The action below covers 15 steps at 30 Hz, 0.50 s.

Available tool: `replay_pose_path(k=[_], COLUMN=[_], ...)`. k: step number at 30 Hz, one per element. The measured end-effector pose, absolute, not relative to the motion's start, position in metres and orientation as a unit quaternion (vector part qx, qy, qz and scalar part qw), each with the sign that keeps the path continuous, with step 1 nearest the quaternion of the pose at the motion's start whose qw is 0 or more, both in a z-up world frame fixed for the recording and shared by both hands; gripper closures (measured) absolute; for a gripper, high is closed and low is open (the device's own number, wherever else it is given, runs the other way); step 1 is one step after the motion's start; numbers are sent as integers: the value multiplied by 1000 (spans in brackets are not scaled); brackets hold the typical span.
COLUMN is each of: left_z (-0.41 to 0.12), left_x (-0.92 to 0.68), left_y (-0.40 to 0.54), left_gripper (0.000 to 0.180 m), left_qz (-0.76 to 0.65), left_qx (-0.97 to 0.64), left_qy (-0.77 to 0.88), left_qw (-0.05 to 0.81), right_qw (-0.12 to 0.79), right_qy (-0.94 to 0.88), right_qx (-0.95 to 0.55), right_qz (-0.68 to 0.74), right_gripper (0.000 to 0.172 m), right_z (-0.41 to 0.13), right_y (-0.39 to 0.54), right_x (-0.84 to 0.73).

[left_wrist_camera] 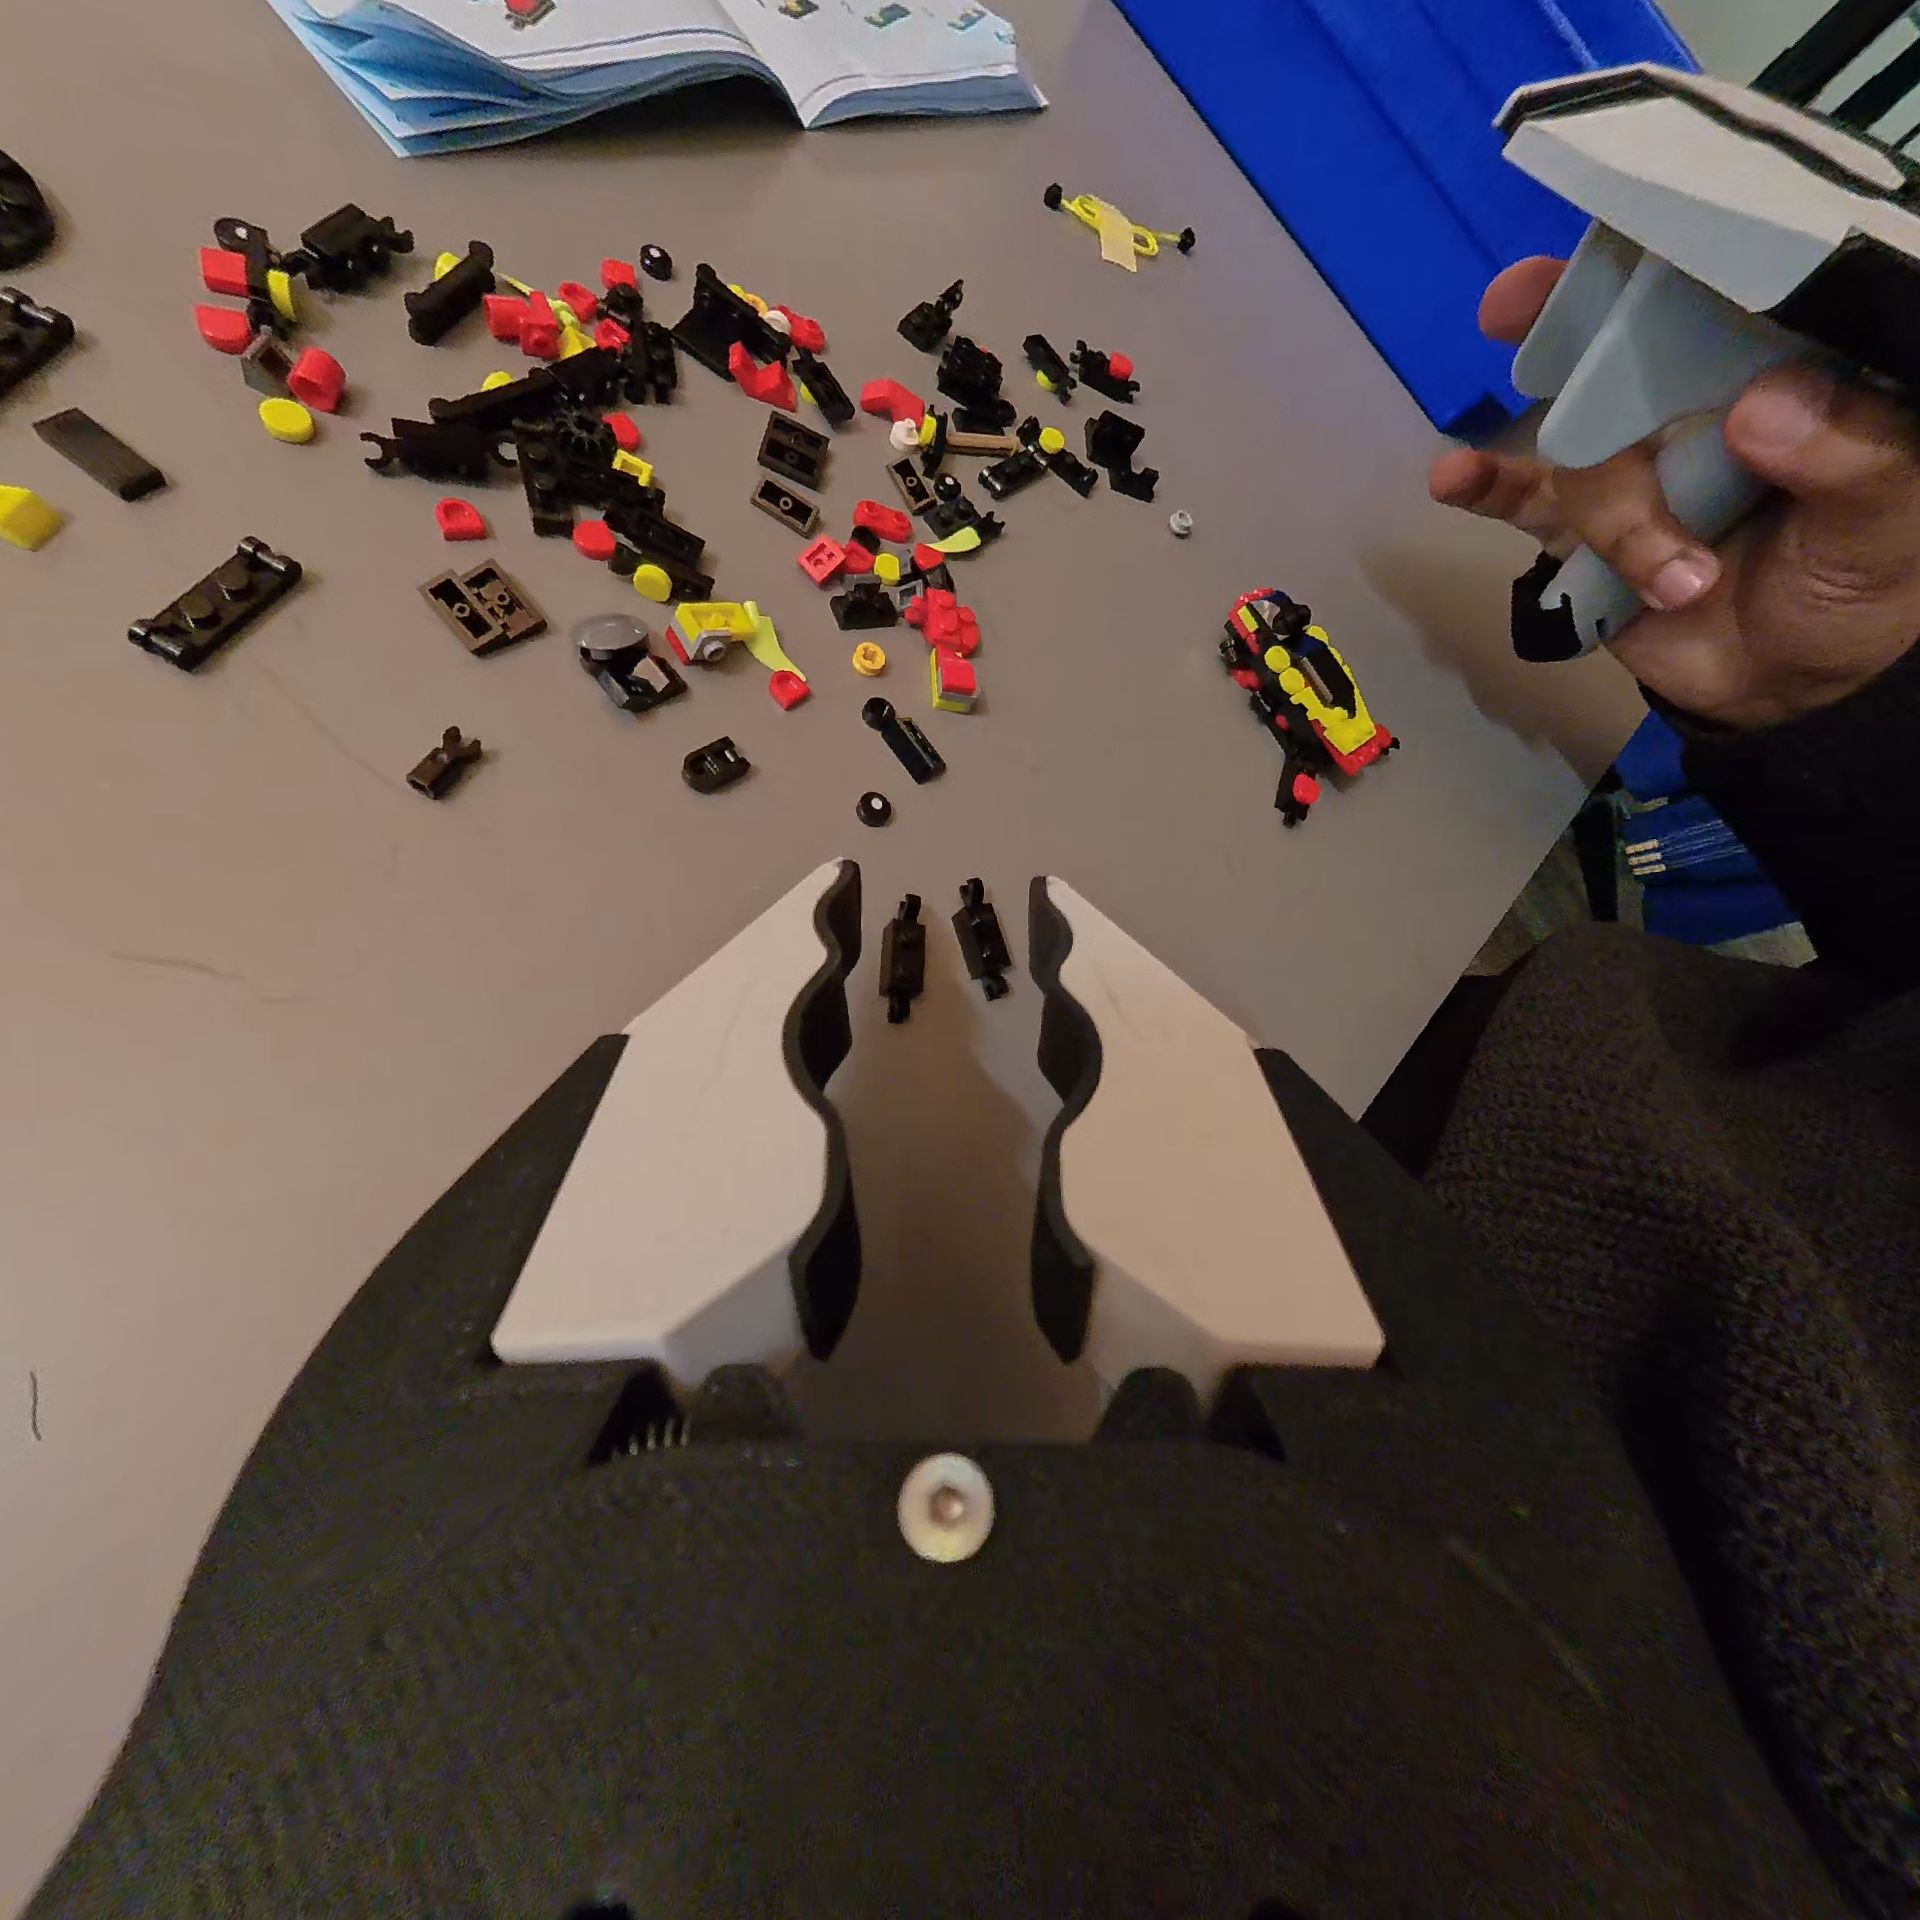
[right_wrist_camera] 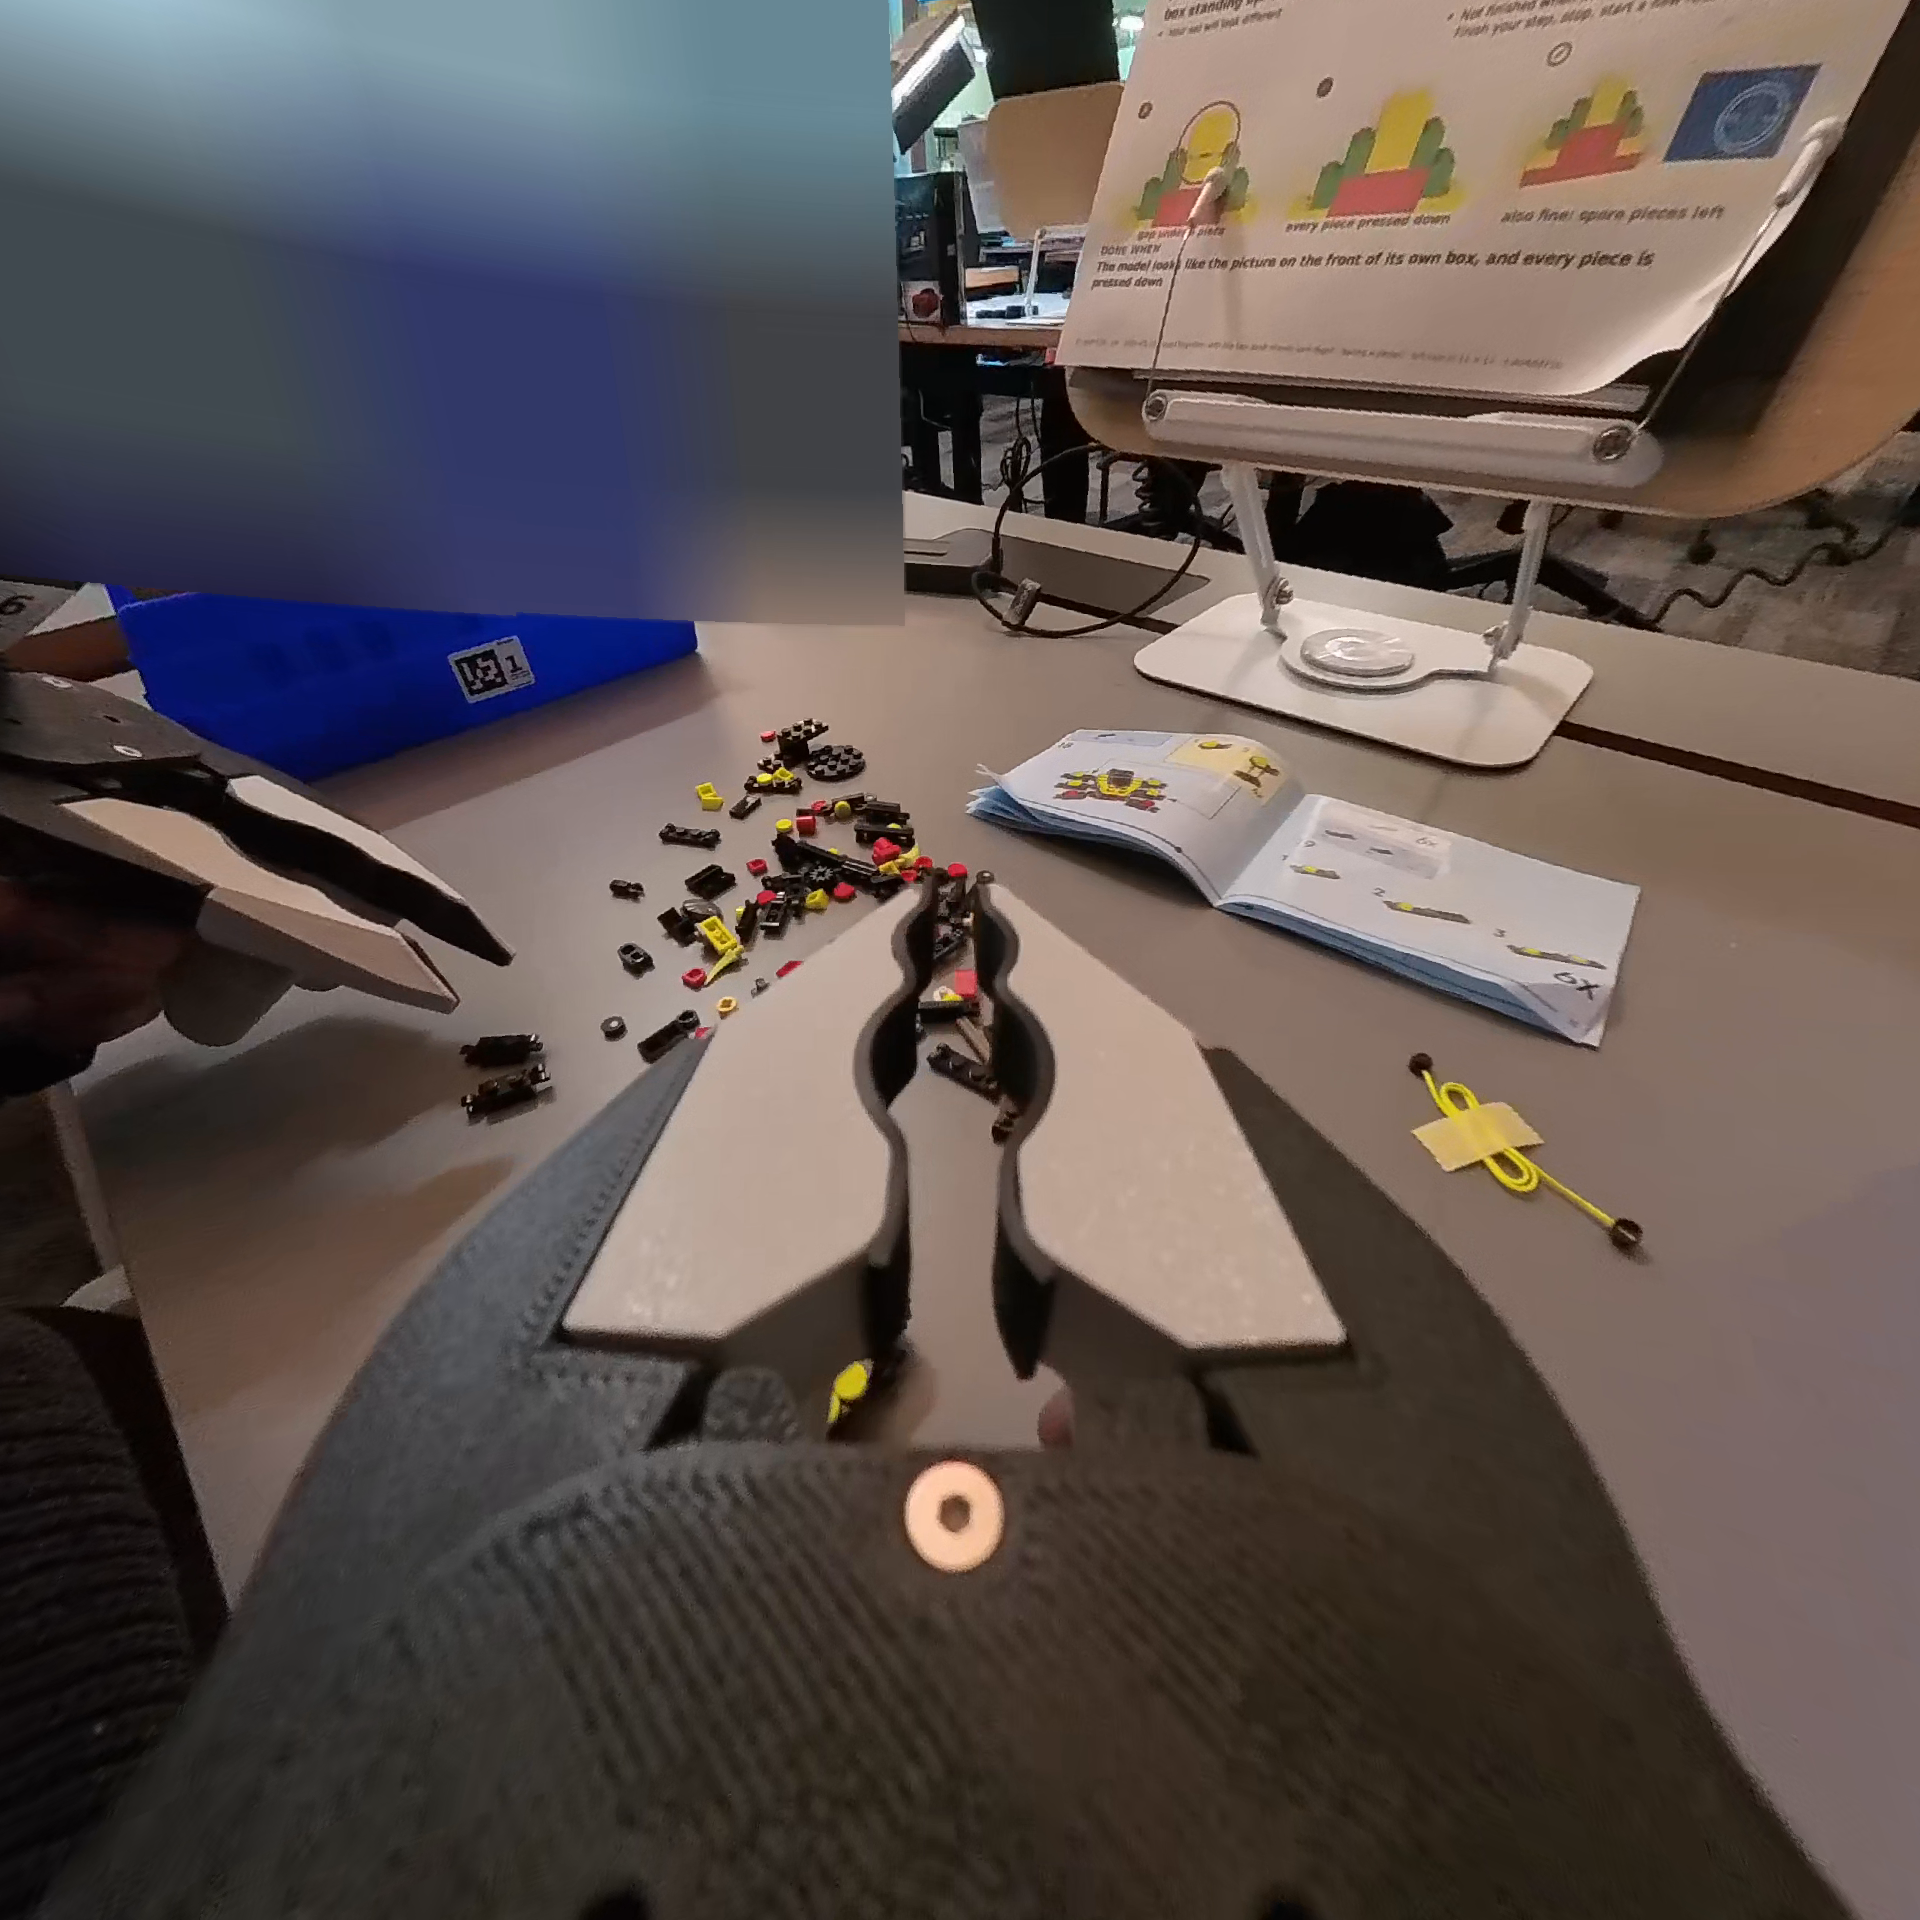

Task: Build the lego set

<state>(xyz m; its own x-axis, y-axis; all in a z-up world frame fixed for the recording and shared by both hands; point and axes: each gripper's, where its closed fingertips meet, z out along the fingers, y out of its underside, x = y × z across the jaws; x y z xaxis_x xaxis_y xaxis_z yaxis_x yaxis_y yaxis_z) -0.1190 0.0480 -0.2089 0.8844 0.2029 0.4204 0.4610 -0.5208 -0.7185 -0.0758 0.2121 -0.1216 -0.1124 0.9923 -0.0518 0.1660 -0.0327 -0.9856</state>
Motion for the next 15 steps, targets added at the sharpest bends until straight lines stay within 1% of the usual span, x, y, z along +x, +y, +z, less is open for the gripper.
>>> replay_pose_path(k=[15], left_z=[-210], left_x=[-121], left_y=[50], left_gripper=[151], left_qz=[-138], left_qx=[-861], left_qy=[-194], left_qw=[449], right_qw=[399], right_qy=[-558], right_qx=[-531], right_qz=[497], right_gripper=[169], right_z=[-127], right_y=[213], right_x=[-77])
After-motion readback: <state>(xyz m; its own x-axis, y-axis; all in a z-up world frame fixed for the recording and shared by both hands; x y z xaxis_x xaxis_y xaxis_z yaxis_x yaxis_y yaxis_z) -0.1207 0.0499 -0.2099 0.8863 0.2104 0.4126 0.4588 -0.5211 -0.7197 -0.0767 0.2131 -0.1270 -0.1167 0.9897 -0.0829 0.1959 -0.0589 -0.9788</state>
